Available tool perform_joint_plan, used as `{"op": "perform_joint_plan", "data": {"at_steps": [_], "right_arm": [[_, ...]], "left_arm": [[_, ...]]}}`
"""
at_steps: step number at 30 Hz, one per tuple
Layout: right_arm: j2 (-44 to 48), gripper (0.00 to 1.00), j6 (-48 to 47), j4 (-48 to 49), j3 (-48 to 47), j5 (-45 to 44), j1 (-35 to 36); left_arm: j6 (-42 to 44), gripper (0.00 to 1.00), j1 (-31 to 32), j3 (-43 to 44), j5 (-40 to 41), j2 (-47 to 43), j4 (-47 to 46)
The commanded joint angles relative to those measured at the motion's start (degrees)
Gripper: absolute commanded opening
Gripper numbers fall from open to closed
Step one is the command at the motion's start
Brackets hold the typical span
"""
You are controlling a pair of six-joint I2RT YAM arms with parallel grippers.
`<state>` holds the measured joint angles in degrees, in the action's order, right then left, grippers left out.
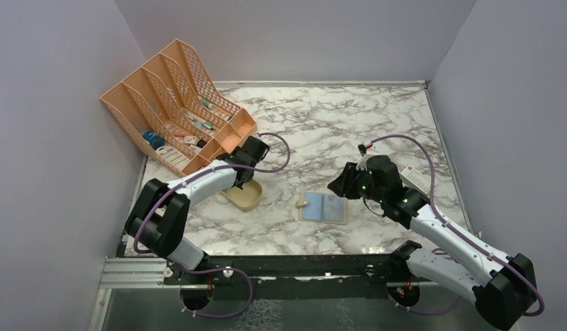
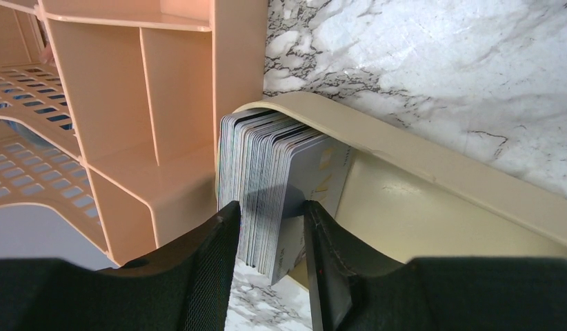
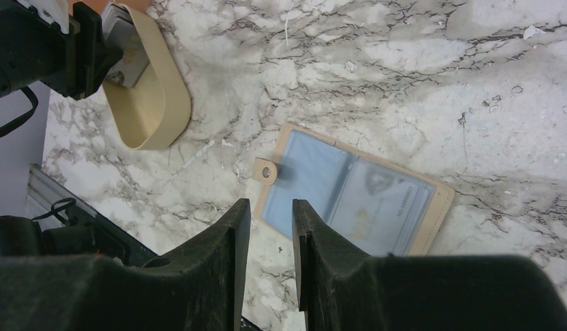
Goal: Put the credit cards into the card holder
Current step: Pick up the credit card from the storage box.
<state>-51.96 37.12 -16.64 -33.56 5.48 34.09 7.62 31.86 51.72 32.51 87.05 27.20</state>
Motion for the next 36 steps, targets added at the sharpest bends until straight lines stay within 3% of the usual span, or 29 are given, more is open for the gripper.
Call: {"op": "perform_joint_plan", "data": {"at_steps": [1, 14, 26, 36], "right_arm": [[0.3, 0.30, -1.8, 1.8, 0.6, 0.9, 0.3], [0.4, 0.30, -2.4, 2.0, 0.7, 1.3, 0.3], [1.3, 0.30, -3.2, -2.2, -0.5, 1.4, 0.3], [1.7, 0.31, -1.9, -6.4, -0.7, 0.1, 0.3]], "left_arm": [[0.5, 0.38, -0.5, 2.6, 5.8, 0.9, 0.8], [-0.9, 0.28, -0.4, 4.5, 2.0, -0.1, 4.0], [-4.7, 0.00, -0.4, 7.2, -1.0, -0.7, 8.1], [-10.1, 0.00, -0.3, 8.9, -13.0, -7.2, 10.3]]}}
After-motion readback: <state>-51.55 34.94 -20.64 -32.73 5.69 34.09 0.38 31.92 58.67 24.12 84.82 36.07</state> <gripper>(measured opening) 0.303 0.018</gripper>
